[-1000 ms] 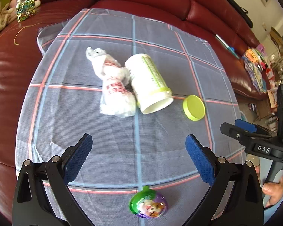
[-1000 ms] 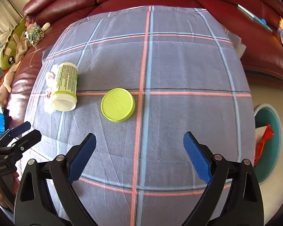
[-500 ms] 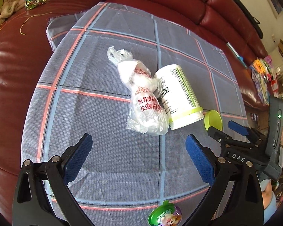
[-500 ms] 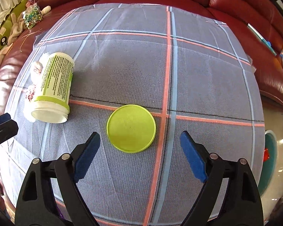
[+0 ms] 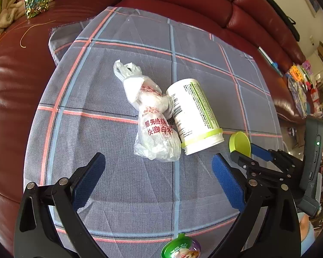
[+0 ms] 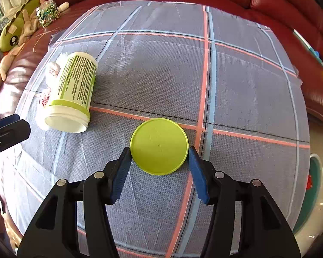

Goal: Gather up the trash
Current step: 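Grasp the yellow-green lid with the right tool while the left tool grasps the white tub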

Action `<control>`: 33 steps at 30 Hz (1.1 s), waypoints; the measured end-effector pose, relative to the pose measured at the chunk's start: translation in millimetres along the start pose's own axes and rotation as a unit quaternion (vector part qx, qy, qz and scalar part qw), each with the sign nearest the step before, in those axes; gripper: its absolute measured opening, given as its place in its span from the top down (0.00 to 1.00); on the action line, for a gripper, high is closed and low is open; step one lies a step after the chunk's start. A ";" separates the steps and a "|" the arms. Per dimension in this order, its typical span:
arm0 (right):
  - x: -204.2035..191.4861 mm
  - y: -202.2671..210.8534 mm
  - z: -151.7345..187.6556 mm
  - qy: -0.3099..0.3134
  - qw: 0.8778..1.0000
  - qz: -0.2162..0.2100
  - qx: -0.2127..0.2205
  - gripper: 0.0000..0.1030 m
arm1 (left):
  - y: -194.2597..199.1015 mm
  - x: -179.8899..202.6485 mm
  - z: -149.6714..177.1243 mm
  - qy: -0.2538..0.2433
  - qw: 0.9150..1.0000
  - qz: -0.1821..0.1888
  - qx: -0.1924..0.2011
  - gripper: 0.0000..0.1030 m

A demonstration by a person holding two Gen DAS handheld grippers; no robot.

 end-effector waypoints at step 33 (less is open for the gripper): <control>96.9 52.3 27.4 -0.100 0.992 -0.065 0.037 0.50 | -47.2 90.4 -33.3 -0.075 0.994 -0.073 -0.017 0.04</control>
Point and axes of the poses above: each gripper's, at about its wrist camera, not at the fingertips, and y roughly against the way its jaws point, x to its right, z to its underside, the point moved 6 cm from there along -y, roughly the way its jaws point, and after that the axes turned 3 degrees about -x, right-handed, at the moved point
